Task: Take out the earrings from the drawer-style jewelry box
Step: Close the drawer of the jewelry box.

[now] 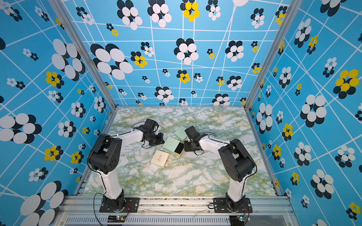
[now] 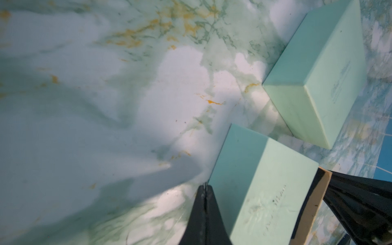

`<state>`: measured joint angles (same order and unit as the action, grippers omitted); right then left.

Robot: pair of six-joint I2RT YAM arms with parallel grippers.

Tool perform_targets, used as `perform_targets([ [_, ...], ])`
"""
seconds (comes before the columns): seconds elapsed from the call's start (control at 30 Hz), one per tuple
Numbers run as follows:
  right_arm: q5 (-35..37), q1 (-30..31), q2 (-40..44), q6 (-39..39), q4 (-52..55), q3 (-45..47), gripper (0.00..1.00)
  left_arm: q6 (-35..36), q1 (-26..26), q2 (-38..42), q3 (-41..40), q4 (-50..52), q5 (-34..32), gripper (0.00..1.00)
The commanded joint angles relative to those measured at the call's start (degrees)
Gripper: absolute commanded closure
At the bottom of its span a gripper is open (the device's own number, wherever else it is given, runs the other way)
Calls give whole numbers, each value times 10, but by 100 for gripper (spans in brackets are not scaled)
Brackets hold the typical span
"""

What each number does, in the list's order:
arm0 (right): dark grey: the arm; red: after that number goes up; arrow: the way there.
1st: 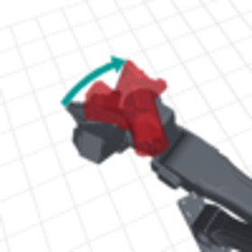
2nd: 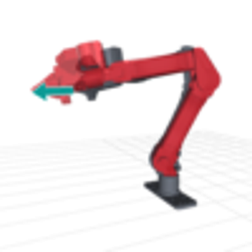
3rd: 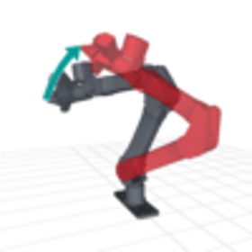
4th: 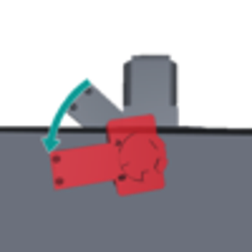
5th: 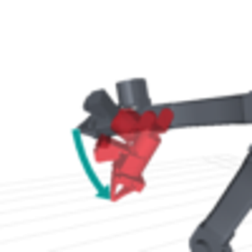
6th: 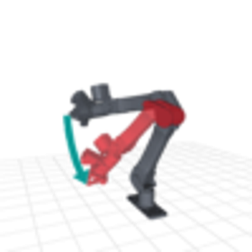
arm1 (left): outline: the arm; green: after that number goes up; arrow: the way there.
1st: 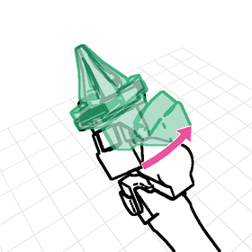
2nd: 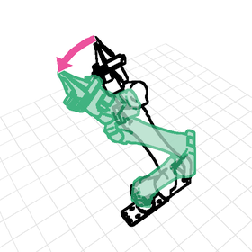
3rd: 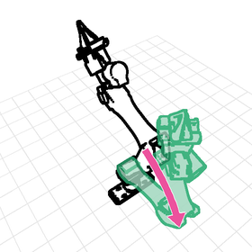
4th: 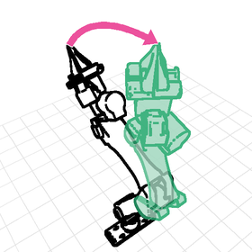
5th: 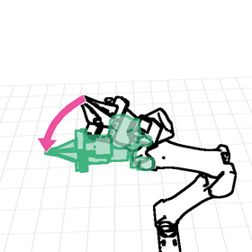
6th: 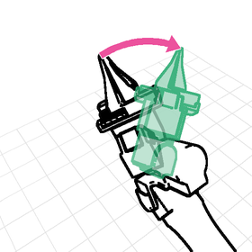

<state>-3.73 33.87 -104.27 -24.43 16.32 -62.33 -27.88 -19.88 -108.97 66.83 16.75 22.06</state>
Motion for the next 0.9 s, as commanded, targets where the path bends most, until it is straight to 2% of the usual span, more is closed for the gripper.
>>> perform_targets([
  [0.0,-4,-3,-10,2,10,-10,86,-4,-5,-4,1,-3,7,100],
  [0.87,-19,21,-29,-5,1,-29,85,-11,-25,-12,-13,-12,15,100],
])
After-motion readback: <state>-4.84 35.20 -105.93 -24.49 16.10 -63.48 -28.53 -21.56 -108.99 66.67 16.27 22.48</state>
